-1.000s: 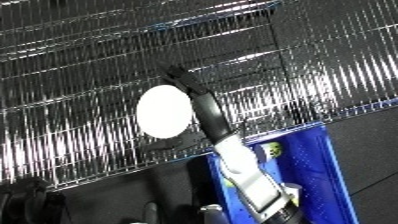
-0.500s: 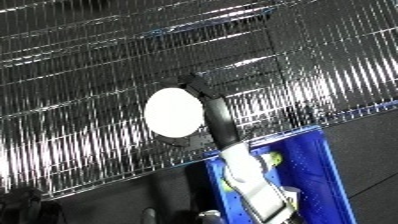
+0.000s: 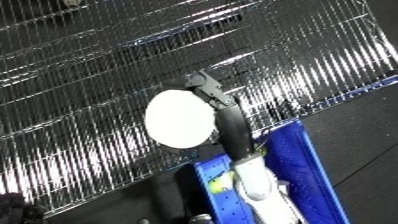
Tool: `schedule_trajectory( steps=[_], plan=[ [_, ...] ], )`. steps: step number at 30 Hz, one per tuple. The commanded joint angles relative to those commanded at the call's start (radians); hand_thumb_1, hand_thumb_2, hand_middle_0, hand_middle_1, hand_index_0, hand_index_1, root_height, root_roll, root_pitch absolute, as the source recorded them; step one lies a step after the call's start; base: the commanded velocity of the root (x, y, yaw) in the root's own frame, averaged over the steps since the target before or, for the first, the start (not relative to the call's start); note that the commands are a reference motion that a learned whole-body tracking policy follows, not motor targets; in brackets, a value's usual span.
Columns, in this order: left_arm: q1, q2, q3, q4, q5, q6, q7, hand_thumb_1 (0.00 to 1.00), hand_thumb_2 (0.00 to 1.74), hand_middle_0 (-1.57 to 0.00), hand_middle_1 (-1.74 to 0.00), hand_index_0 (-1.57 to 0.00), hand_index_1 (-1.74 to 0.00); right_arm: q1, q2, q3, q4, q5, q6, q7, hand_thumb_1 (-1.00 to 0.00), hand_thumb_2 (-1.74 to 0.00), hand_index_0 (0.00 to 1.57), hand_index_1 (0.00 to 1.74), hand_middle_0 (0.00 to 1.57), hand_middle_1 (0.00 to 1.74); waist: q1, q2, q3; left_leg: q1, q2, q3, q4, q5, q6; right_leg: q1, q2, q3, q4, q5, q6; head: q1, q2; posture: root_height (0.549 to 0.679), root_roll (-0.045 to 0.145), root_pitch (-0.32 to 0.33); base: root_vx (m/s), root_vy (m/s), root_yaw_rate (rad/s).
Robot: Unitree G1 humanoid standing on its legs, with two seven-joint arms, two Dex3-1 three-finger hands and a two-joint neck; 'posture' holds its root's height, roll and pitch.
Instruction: Pick up the object and place it into the box
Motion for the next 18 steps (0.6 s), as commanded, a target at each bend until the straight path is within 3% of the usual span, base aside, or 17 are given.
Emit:
schedule_trajectory(
  steps=[10, 13, 18],
  plan=[
    [0.039, 0.007, 0.057, -0.002, -0.004, 0.006, -0.020, 1.00, 1.74, -1.57, -1.74, -1.57, -1.74, 0.176, -0.014, -0.108, -0.077, 0.053, -0.065, -0.062, -0.55, -0.96, 0.86, 0.96, 0.86, 0.96, -0.049, -0.016, -0.001, 0.082, 0.026, 0.020, -0.032, -0.010, 0.0003, 0.082, 0.0109, 0.023, -0.060, 0.011, 0.0091, 0.122, -0.014, 0.634, 0.053, 0.050, -0.023, -0.018, -0.213],
    [0.055, 0.012, 0.069, -0.006, -0.013, 0.005, -0.017, 1.00, 1.74, -1.57, -1.74, -1.57, -1.74, 0.236, -0.023, -0.134, -0.091, 0.040, -0.081, -0.094, -0.55, -0.96, 0.86, 0.96, 0.86, 0.96, -0.070, -0.017, -0.006, 0.106, 0.036, 0.034, -0.041, -0.017, 0.0011, 0.104, 0.0153, 0.034, -0.077, 0.012, 0.0113, 0.196, -0.021, 0.636, 0.054, 0.044, -0.005, 0.028, -0.282],
    [0.095, 0.010, 0.086, -0.011, -0.021, -0.008, -0.021, 1.00, 1.74, -1.57, -1.74, -1.57, -1.74, 0.339, -0.034, -0.185, -0.084, 0.074, -0.133, -0.121, -0.55, -0.96, 0.86, 0.96, 0.86, 0.96, -0.105, -0.012, -0.018, 0.141, 0.046, 0.057, -0.056, -0.024, 0.0000, 0.137, 0.0133, 0.053, -0.104, 0.012, 0.0116, 0.249, -0.030, 0.641, 0.062, 0.035, 0.014, 0.058, -0.227]
  ],
)
